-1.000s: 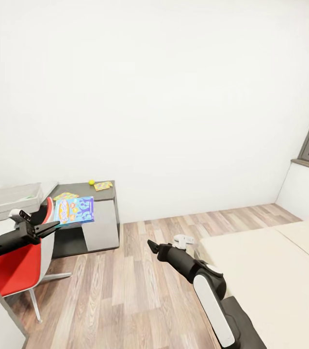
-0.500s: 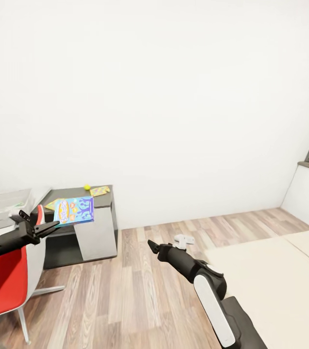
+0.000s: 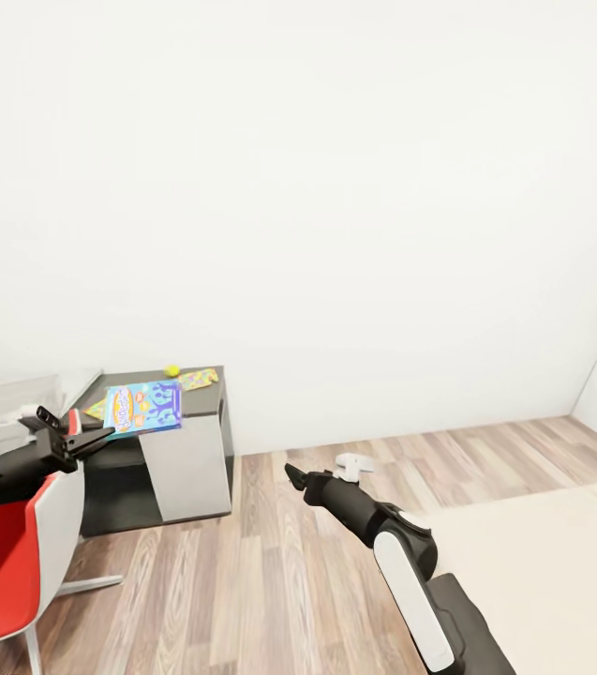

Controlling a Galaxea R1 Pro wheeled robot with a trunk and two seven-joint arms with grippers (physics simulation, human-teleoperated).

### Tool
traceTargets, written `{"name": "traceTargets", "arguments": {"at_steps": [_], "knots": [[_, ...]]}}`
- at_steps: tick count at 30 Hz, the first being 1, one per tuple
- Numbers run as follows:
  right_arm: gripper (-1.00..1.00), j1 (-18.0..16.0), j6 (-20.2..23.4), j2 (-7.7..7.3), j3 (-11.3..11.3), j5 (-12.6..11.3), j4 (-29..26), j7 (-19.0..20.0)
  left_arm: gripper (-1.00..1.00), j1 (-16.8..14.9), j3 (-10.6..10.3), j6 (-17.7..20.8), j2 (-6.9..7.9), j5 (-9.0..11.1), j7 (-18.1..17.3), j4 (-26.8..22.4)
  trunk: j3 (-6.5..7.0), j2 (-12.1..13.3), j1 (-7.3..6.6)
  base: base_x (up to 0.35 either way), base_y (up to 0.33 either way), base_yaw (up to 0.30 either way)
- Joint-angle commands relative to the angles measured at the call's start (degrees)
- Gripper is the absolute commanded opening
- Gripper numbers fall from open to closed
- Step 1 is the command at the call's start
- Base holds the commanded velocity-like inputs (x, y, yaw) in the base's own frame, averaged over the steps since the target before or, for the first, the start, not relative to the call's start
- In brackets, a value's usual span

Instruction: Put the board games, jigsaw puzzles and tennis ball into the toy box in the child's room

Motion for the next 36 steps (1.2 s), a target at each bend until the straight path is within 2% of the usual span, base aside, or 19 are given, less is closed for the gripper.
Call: {"name": "traceTargets", "arguments": {"at_steps": [1, 9, 19, 29, 34, 36], "knots": [[1.00, 0.0, 0.2, 0.01, 0.0, -0.5, -0.1, -0.3, -1.00, 0.0, 0.0, 0.6, 0.01, 0.2, -0.2, 0.0, -0.10, -0.1, 0.07, 0.312, 0.155, 0.269], [1.00, 0.0, 0.2, -0.24, -0.1, -0.5, -0.1, -0.2, -1.00, 0.0, -0.1, 0.6, 0.01, 0.2, -0.2, 0.0, -0.10, -0.1, 0.07, 0.298, 0.113, 0.222], [1.00, 0.0, 0.2, -0.41, 0.0, -0.5, -0.2, 0.0, -1.00, 0.0, 0.0, 0.6, 0.01, 0.2, -0.2, 0.0, -0.10, -0.1, 0.07, 0.311, 0.010, 0.014], [1.00, 0.0, 0.3, -0.58, 0.0, -0.5, -0.5, 0.0, -1.00, 0.0, -0.1, 0.6, 0.01, 0.2, -0.3, 0.0, -0.10, -0.1, 0.07, 0.317, 0.147, 0.000], [1.00, 0.0, 1.7, -0.75, -0.1, -0.5, -3.0, 0.0, -1.00, 0.0, 0.1, 0.7, 0.32, 0.3, -0.5, 0.0, -0.10, -0.1, 0.07, 0.303, 0.192, 0.000], [1.00, 0.0, 4.6, -0.68, -0.2, -0.5, -3.7, 0.0, -1.00, 0.0, 0.2, 0.8, 0.55, 0.5, -0.8, -0.8, -0.10, -0.1, 0.07, 0.301, 0.184, 0.000]]}}
